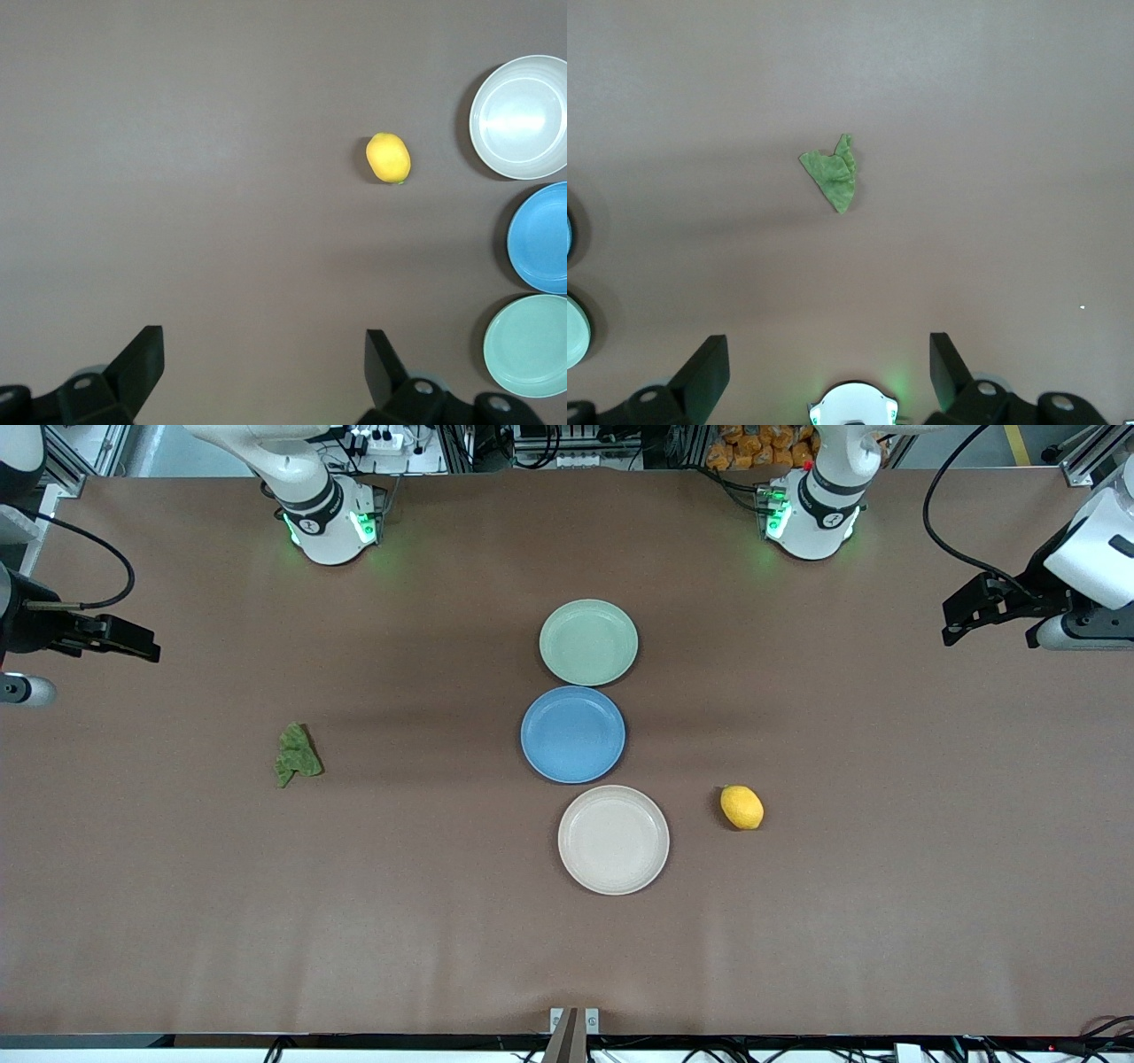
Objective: Place lemon and lettuce in plates
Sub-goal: 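Move the left gripper toward the yellow lemon while the right gripper reaches the lettuce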
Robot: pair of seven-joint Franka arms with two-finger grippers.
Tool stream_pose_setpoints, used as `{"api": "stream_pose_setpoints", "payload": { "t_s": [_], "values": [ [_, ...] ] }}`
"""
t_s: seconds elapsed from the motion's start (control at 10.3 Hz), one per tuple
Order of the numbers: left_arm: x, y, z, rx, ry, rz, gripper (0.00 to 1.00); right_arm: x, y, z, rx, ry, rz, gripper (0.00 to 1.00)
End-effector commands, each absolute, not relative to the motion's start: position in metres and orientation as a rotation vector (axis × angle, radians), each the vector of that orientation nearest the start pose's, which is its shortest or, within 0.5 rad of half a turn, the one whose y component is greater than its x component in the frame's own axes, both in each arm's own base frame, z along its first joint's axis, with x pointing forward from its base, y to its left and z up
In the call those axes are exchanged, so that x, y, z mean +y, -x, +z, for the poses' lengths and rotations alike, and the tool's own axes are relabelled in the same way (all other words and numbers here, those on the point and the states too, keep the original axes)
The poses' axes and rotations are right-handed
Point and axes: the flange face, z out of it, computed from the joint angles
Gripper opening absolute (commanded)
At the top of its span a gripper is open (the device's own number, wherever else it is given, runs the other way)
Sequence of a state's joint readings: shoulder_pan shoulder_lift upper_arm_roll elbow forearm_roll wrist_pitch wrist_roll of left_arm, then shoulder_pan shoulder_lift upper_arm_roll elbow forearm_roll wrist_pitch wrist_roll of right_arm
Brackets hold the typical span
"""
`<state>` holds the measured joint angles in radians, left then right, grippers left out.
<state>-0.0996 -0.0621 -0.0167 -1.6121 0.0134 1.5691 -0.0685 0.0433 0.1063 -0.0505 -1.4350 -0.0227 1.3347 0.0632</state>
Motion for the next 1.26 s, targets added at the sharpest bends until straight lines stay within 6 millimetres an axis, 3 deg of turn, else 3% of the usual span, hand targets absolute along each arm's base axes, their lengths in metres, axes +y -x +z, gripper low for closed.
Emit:
{"api": "stream_pose_setpoints", "payload": {
  "t_s": [0.0, 0.49, 0.97, 1.17],
  "values": [
    [-0.061, -0.533, 0.642, 0.117, 3.123, -0.017, 1.00, -0.008, -0.559, 0.610, 0.102, 3.154, 0.334, 1.00],
    [-0.061, -0.538, 0.634, 0.136, 3.122, 0.008, 1.00, -0.007, -0.559, 0.611, 0.097, 3.154, 0.332, 1.00],
    [-0.086, -0.568, 0.565, 0.094, 3.103, 0.193, 1.00, -0.007, -0.558, 0.612, 0.097, 3.154, 0.329, 1.00],
    [-0.093, -0.578, 0.546, 0.106, 3.104, 0.218, 1.00, -0.007, -0.558, 0.611, 0.100, 3.154, 0.332, 1.00]
  ]
}}
